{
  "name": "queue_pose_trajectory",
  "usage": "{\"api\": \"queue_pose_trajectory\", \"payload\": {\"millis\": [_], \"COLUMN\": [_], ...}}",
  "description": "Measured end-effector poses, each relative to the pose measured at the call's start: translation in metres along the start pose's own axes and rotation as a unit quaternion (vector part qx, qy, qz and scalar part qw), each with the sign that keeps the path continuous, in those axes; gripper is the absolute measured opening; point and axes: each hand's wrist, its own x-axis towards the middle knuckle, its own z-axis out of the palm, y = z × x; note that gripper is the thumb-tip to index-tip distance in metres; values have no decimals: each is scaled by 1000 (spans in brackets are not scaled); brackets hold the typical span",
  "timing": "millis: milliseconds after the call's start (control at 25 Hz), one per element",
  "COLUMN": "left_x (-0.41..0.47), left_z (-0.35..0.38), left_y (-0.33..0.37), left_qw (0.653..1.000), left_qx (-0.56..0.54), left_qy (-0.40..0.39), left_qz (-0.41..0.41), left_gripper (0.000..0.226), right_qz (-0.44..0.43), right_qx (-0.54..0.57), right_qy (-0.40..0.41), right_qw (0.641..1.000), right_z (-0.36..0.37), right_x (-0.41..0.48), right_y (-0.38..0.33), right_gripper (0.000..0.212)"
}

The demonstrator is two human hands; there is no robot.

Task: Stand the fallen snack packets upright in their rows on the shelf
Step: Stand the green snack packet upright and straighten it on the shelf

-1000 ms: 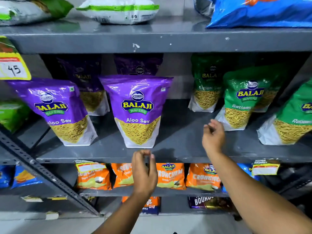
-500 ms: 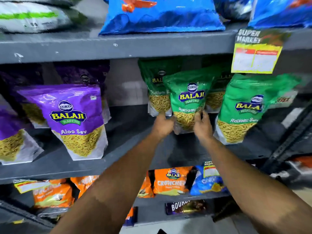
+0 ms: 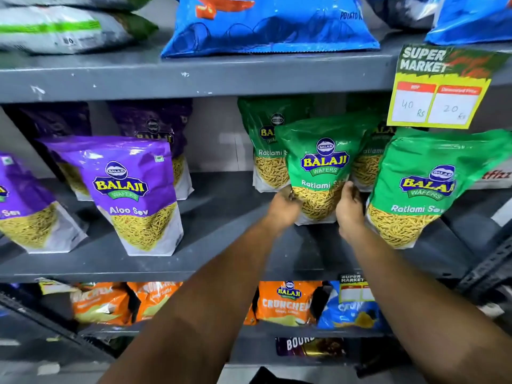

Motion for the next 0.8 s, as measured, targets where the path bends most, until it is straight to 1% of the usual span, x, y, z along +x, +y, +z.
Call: {"api": "queue_pose_trajectory", "payload": {"millis": [120,200,280,440,560,680,800], "left_x": [-1,-3,-6,-18,-28,-36,-41], "left_z": [0,-2,-9,-28,-39,-49,-56], "left_y": [-4,-9,-19,-41,-49,-54,-58], "left_qw": [1000,1000,999,992,985,979,980], "left_qx": [4,0,-17,-73,-103,-132,-141], "left_qy": [-3,1,25,97,134,150,137], "left_qz": [-15,-1,15,16,25,34,36], "left_gripper": [38,41,41,34,37,40,49], "right_qz": [35,15,-16,-44,-50,-64,-69], "right_qx": [-13,-33,-29,-27,-17,-29,-29], "right_qy": [-6,-8,-21,-51,-60,-58,-73], "right_qw": [999,999,999,997,997,996,995], "right_z": [4,8,14,32,43,52,52], "right_x": [-3,-8,-16,-40,-59,-74,-76], "right_y": [0,1,6,14,16,19,21], "right_gripper": [68,63,58,60,60,56,55]}}
